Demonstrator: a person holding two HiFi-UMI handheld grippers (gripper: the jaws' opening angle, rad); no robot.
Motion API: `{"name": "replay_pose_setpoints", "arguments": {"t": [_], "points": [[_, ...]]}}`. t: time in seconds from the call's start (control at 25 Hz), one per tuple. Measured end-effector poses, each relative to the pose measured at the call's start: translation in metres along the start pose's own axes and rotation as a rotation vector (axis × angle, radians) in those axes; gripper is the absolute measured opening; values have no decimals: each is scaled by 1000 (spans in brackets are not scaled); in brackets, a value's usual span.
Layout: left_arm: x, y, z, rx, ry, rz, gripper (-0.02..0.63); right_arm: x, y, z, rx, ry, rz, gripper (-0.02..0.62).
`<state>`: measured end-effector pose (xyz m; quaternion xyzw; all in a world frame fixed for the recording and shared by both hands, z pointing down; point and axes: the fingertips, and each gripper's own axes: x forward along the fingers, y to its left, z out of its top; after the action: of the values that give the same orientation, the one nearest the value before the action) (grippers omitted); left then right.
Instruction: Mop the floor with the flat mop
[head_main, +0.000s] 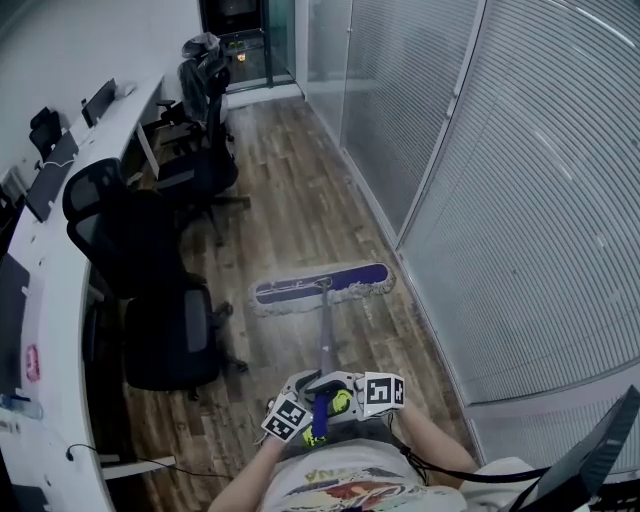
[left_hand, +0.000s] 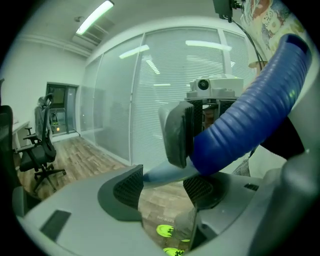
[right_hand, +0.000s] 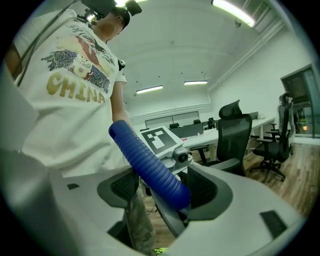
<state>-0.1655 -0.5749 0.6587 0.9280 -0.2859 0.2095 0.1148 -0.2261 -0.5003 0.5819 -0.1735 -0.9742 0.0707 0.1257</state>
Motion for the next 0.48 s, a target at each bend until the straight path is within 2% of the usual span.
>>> {"name": "replay_pose_setpoints", "arguments": {"t": [0.28, 0.48], "points": [[37, 64, 27, -22, -6, 6, 230, -29, -73, 12, 0, -30, 8, 273], [72, 114, 63, -19, 9, 1, 229, -65, -133, 28, 0, -51, 6, 273]]}}
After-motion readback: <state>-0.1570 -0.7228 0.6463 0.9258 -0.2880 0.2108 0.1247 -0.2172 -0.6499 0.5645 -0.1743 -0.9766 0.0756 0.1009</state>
